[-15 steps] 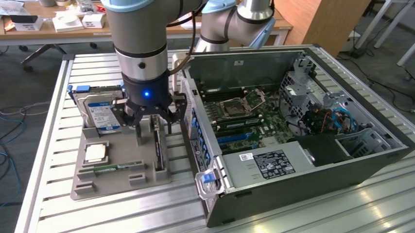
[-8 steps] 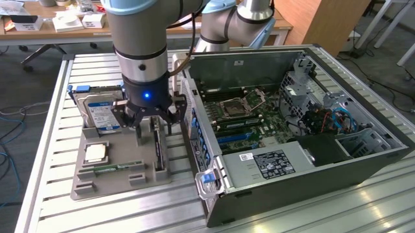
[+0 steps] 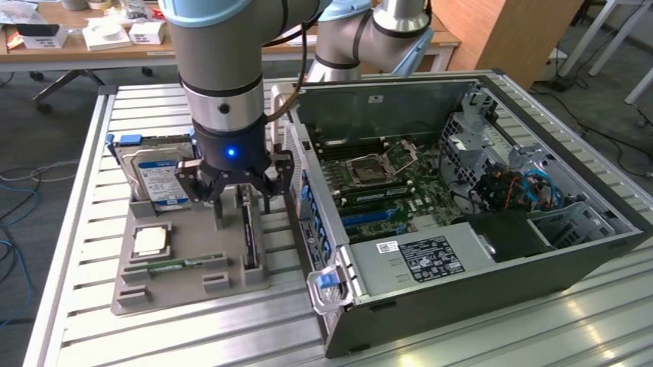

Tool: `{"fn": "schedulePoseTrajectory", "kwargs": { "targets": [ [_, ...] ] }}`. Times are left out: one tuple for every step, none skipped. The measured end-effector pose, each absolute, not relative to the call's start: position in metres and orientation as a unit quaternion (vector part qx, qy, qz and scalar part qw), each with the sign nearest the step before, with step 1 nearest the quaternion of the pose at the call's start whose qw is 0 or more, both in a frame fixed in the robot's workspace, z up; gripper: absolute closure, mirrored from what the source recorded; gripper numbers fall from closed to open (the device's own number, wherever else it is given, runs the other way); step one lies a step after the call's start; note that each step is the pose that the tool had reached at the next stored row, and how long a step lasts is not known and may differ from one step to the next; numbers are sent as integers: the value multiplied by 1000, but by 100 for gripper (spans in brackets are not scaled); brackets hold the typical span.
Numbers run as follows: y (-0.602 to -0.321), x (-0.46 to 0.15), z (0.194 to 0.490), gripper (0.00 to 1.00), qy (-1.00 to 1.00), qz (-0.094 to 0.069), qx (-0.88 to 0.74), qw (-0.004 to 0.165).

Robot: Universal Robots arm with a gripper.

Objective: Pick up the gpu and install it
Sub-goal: 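Pick up the gpu and move the gpu toward the slot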

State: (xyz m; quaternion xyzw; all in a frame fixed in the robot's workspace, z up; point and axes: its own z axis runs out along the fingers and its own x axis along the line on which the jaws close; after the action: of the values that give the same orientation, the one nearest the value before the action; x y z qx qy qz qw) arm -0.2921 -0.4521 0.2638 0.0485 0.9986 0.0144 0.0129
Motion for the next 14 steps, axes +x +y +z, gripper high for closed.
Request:
{"fn": "schedulePoseTrajectory", "kwargs": {
  "targets": [
    [-452, -292, 264, 29, 999, 15, 48, 13],
    [-452, -292, 264, 29, 999, 15, 48, 13],
    [-452, -292, 264, 29, 999, 15, 48, 13],
    [-452, -292, 264, 29, 999, 15, 48, 13],
    [-452, -292, 263, 29, 999, 15, 48, 13],
    [-452, -292, 263, 29, 999, 15, 48, 13],
    [-452, -292, 262, 29, 999, 15, 48, 13],
    [-452, -292, 262, 29, 999, 14, 48, 13],
    [-452, -292, 261, 29, 999, 14, 48, 13],
    [-452, -292, 260, 29, 999, 14, 48, 13],
    [-452, -292, 260, 29, 999, 14, 49, 13],
    [-452, -292, 259, 29, 999, 14, 48, 13],
    [-452, -292, 259, 29, 999, 14, 48, 13],
    [-452, -292, 258, 29, 999, 14, 48, 13]
  ]
}}
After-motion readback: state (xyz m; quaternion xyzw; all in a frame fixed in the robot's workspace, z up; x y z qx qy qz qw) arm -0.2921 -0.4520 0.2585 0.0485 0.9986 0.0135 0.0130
